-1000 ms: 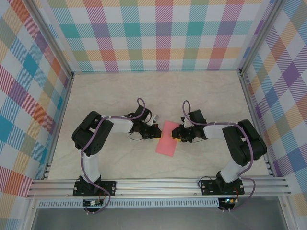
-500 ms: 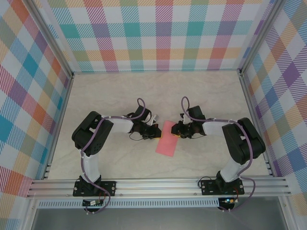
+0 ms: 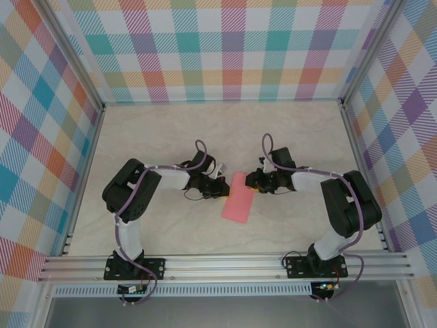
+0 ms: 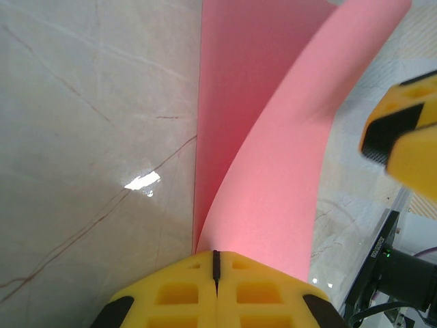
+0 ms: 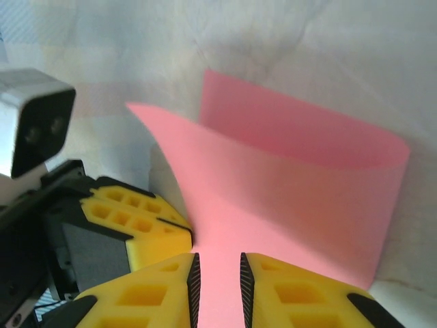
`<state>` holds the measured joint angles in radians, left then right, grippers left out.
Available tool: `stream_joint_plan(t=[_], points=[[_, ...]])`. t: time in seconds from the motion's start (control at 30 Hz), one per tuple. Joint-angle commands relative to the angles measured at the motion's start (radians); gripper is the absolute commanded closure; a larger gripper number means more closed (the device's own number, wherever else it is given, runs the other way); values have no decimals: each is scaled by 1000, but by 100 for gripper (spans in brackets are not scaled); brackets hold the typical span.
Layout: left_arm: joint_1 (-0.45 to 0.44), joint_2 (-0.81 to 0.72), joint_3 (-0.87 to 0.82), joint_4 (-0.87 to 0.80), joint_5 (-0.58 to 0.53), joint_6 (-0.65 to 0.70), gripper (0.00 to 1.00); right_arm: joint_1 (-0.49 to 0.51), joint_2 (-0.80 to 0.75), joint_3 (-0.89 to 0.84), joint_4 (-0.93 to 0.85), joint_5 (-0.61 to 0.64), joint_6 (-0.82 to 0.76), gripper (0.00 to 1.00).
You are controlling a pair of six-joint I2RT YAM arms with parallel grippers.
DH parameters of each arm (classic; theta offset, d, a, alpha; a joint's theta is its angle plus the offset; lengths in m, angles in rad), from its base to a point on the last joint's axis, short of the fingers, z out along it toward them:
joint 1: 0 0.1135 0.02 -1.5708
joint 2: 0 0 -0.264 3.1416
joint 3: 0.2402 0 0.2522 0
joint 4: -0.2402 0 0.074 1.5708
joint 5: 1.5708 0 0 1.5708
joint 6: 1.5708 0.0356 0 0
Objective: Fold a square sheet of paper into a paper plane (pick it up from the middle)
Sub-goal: Fold the square sheet of paper in half at the center of the table.
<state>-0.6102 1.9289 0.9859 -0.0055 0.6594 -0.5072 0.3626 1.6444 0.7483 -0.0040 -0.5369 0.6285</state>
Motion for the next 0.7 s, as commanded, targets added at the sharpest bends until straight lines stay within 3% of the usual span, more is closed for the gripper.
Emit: stream_joint_plan(t=[0.0,0.2,0.47,0.67], points=[[-17,41,-28,-131,-124,21,100,-16,45,24,-2,-23,-31,75],[-17,40,-31,-133,-126,22,100,-22,124,26,-1,2,-21,76],[-17,35,-29,-139,-127,24,100,-23,44,98,-97,15,-29,75],[-17,29,-30,-141,-128,25,100,-37,116,133,-95,2,-45,75]])
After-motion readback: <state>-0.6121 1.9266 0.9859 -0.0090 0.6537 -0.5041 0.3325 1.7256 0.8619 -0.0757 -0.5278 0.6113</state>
